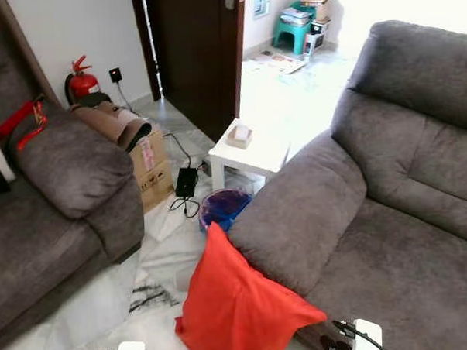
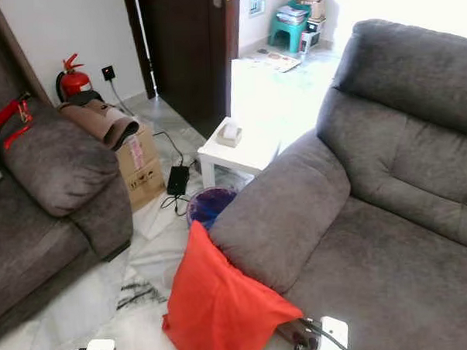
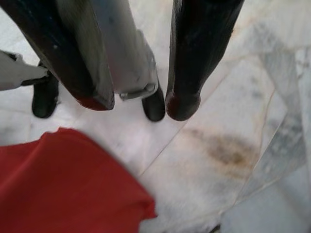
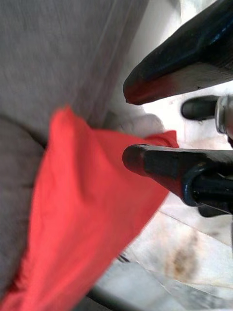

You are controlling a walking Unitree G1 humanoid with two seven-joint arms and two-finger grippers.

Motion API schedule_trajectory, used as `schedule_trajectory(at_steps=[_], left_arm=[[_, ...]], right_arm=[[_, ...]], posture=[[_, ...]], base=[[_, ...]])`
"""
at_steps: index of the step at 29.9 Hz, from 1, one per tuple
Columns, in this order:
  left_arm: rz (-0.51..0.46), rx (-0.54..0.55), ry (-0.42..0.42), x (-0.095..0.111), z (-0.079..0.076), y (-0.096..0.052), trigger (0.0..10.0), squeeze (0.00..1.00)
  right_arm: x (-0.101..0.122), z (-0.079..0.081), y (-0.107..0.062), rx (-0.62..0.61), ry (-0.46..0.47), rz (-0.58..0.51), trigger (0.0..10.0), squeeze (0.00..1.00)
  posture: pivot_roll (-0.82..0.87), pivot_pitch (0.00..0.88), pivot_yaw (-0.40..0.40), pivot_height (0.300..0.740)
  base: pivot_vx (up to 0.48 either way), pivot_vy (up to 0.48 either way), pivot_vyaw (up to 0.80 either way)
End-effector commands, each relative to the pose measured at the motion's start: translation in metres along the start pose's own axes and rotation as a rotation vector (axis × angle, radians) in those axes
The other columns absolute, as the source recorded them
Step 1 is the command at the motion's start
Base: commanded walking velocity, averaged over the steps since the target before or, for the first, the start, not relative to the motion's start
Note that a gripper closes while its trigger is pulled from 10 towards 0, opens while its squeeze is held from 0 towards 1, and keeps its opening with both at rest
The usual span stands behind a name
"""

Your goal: Move the pillow to the sofa from floor

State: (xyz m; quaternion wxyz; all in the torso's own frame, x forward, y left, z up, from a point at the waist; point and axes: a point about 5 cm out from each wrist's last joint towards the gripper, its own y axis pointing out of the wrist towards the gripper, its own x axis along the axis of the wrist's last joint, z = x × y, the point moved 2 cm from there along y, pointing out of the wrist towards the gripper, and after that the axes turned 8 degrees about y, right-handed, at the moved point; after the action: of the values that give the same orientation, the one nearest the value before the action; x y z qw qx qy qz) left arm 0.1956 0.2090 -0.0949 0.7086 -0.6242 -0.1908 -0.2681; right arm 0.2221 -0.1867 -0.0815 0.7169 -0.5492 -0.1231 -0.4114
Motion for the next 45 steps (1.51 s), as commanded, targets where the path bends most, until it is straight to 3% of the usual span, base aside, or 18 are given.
schedule_trajectory(at_steps=[1, 19, 28, 45], left_arm=[[0.020, 0.008, -0.012, -0.007, 0.001, -0.002, 10.0, 0.00], [0.017, 0.020, -0.003, -0.007, 0.002, -0.001, 10.0, 0.00], [-0.023, 0.021, -0.014, 0.003, 0.002, 0.000, 10.0, 0.00], [-0.025, 0.044, -0.050, 0.003, 0.007, 0.000, 10.0, 0.00]], right_arm=[[-0.004, -0.003, -0.002, -0.007, 0.009, 0.009, 10.0, 0.00], [-0.007, -0.003, -0.002, 0.002, 0.002, 0.024, 10.0, 0.00], [-0.003, 0.001, 0.000, 0.012, 0.012, 0.009, 10.0, 0.00], [0.006, 0.006, 0.002, 0.024, 0.036, -0.023, 10.0, 0.00]], posture=[[0.04, 0.116, 0.001, 0.740], [0.04, 0.096, -0.004, 0.740], [0.04, 0.099, -0.004, 0.740], [0.04, 0.109, -0.002, 0.740]], base=[[0.000, 0.000, 0.00], [0.000, -0.090, 0.00], [0.000, 0.000, 0.00], [0.200, 0.000, 0.00]])
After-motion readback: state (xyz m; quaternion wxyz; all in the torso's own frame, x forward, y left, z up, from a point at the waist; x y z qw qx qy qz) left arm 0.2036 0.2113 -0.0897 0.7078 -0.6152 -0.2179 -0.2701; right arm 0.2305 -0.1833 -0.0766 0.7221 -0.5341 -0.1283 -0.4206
